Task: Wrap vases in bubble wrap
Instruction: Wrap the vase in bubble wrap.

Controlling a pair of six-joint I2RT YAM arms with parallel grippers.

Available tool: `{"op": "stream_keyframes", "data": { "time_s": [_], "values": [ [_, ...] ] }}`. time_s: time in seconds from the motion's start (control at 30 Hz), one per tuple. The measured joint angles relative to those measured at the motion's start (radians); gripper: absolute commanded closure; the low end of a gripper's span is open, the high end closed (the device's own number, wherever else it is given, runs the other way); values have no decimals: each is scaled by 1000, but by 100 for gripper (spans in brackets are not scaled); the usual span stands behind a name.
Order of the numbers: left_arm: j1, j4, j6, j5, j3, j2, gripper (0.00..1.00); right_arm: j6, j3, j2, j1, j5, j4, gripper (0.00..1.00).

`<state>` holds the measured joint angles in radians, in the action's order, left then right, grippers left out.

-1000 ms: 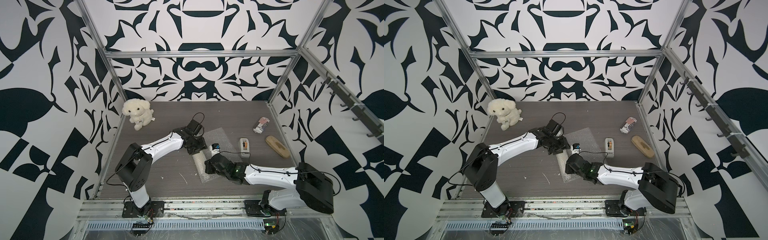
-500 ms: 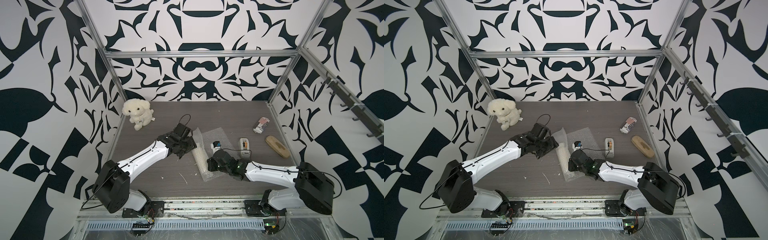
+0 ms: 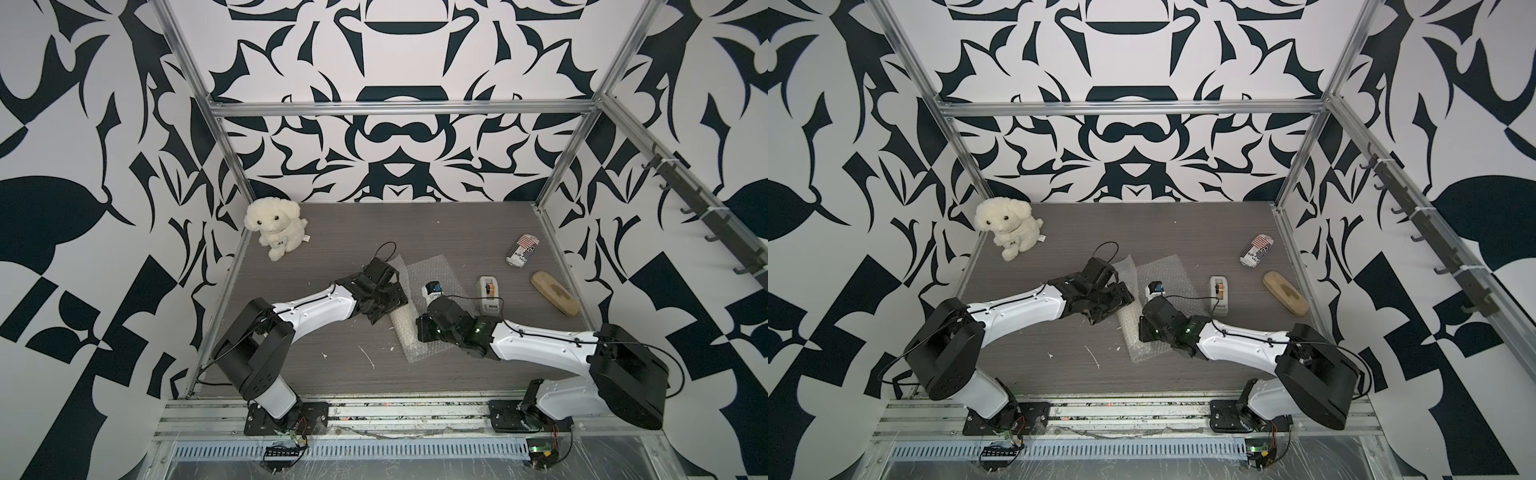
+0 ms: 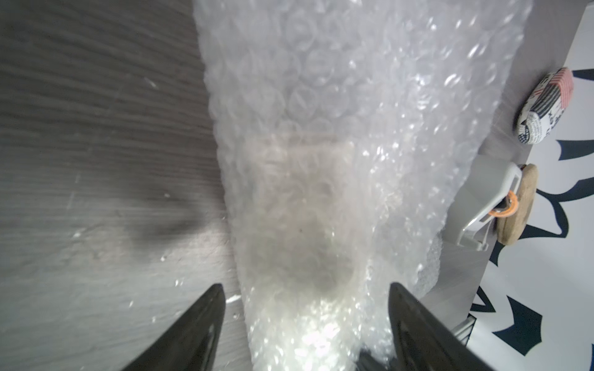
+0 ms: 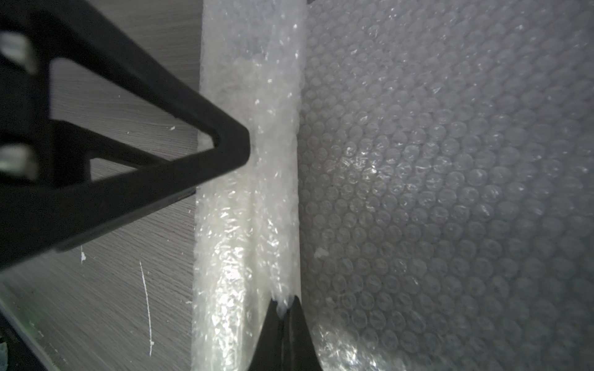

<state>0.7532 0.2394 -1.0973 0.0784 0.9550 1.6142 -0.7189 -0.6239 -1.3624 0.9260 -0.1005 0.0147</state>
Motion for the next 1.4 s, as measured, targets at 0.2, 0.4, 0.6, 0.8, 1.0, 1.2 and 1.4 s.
{"op": "stream_keyframes", "data": {
  "time_s": [0.2,0.4,0.6,0.8,1.0,1.2,1.4],
  "values": [
    [3,-50,-5,8,0,70,24,24,0,0,-5,-1,-11,100],
    [7,-64,-5,-2,7,86,28,65,0,15,-7,-22,-24,69],
    [38,43,-2,-77,94,125,30,143,-14,163,-7,-141,-132,39],
    [50,128,7,-108,162,160,32,147,-5,380,-6,-201,-175,35],
    [58,226,16,-124,251,209,36,125,103,389,84,-194,-96,29],
    [76,362,22,-161,376,280,36,133,110,251,187,-248,-8,28],
    [86,484,25,-182,486,346,37,143,109,127,234,-330,108,26]
  ]
}}
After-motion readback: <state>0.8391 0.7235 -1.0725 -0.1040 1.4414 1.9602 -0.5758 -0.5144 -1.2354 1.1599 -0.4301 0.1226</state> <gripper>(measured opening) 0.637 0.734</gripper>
